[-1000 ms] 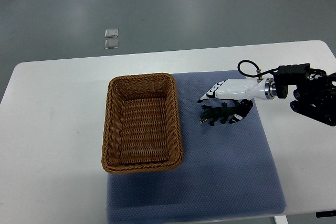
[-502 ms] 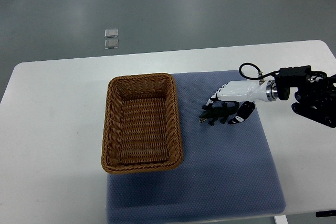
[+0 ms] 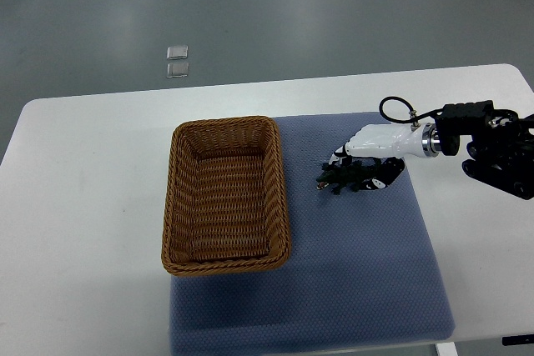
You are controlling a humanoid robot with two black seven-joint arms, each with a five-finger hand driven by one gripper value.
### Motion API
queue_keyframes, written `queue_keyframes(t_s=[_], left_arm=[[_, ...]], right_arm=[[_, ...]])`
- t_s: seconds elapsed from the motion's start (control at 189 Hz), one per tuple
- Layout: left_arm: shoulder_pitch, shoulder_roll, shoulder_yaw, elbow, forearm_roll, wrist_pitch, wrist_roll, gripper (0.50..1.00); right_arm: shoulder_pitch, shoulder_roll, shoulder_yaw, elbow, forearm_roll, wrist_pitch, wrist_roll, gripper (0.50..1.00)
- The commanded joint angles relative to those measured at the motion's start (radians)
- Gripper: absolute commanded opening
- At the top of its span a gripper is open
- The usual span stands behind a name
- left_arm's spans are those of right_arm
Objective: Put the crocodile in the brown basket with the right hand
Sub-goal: 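Close the right hand's fingers around the crocodile's body, then lift the crocodile off the mat with the right hand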
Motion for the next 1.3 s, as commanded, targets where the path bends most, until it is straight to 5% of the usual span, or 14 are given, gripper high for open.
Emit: queue_keyframes(t_s=[0.0,0.148,1.296], left_arm=[[0.000,0.000,0.000,0.000,0.000,0.000,0.000,1.000],[0.000,0.000,0.000,0.000,0.000,0.000,0.000,1.000],[0.000,0.000,0.000,0.000,0.000,0.000,0.000,1.000]], right_arm=[[-0.001,0.001,0.000,0.001,-0.001,-0.001,0.000,0.552],[0.002,0.000,0.001,0.001,0.000,-0.001,0.000,0.500],[0.049,-0.014,0.020,0.001,0.094,0.047,0.000,0.500]])
